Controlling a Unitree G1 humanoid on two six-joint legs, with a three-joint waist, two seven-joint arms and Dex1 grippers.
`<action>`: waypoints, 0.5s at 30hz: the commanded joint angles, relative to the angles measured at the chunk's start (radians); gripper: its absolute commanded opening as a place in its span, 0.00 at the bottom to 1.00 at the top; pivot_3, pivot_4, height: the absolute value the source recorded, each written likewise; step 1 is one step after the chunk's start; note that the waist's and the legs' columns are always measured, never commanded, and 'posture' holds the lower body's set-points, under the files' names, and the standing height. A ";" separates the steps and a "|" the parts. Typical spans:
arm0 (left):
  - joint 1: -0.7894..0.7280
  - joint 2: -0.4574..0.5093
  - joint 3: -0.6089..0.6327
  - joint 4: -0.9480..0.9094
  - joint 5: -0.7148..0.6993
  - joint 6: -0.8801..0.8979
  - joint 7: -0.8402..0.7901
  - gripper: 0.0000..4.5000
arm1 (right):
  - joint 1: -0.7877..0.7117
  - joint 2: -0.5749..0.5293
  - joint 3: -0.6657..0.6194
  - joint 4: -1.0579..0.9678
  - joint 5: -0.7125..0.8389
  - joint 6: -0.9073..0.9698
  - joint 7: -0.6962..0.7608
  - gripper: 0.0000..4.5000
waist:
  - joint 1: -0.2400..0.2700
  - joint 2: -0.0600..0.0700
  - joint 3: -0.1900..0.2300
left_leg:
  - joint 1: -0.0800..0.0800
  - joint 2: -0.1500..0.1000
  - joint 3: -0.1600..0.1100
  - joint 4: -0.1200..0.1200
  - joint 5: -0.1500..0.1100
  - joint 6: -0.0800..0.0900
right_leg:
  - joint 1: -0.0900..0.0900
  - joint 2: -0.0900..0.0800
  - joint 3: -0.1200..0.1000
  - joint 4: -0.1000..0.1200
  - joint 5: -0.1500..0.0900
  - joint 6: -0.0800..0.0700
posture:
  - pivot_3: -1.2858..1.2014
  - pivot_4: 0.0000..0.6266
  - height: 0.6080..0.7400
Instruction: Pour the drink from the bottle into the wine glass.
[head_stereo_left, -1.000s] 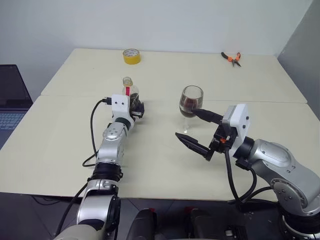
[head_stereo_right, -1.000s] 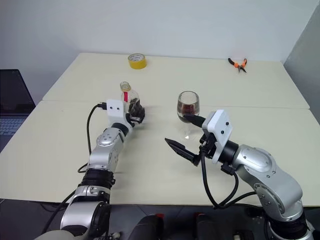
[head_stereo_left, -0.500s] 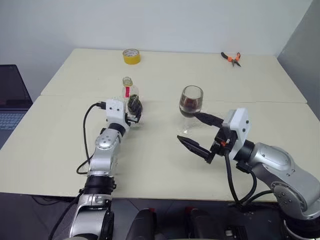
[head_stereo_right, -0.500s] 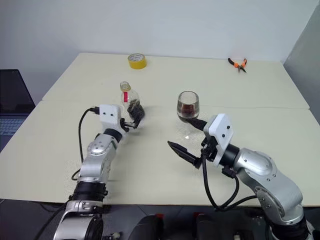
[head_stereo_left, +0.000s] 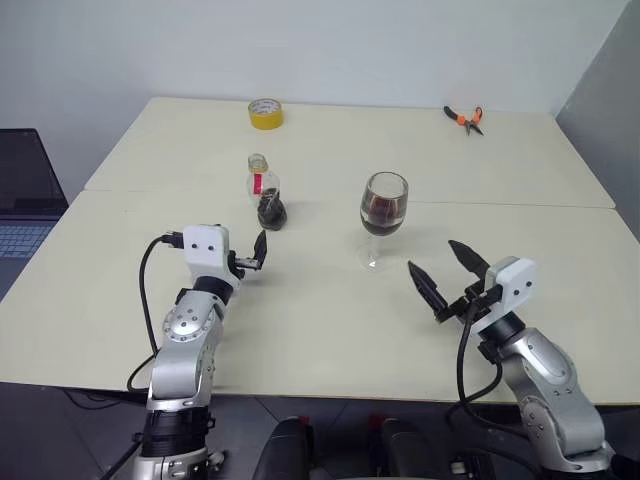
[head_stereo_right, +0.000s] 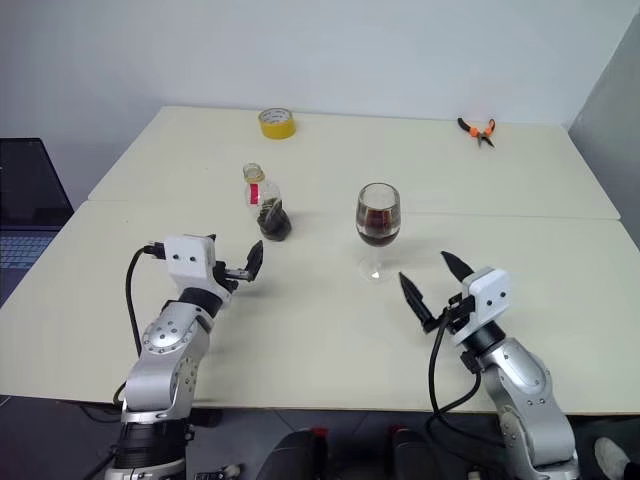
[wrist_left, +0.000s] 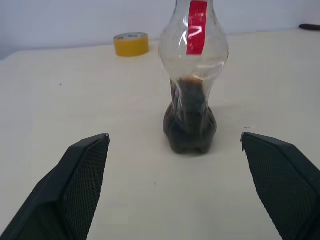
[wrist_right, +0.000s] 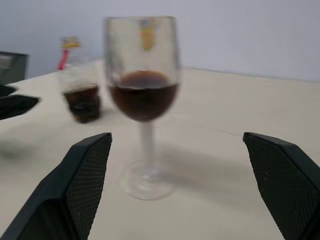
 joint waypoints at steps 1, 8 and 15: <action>0.025 -0.022 0.009 -0.035 0.012 -0.061 0.029 0.99 | -0.009 0.074 -0.014 0.070 -0.060 -0.114 -0.081 1.00 | 0.000 0.000 0.000 | 0.000 0.000 0.000 0.000 0.000 0.000 | 0.000 0.000 0.000 0.000 0.000 0.000 | 0.52 0.24 1.00; 0.075 -0.049 -0.014 -0.024 0.032 -0.161 0.035 0.99 | -0.087 0.141 -0.036 0.218 -0.166 -0.236 -0.189 1.00 | 0.000 0.001 -0.001 | 0.000 0.000 0.001 -0.001 0.000 0.000 | 0.000 0.000 0.001 0.000 0.000 0.000 | 0.52 0.24 1.00; 0.083 -0.049 -0.020 -0.014 0.048 -0.193 0.039 0.99 | -0.132 0.133 -0.052 0.266 -0.163 -0.254 -0.198 1.00 | 0.000 0.001 -0.001 | 0.000 0.000 0.001 0.000 0.000 0.000 | 0.000 0.000 0.001 0.000 0.000 0.000 | 0.52 0.24 1.00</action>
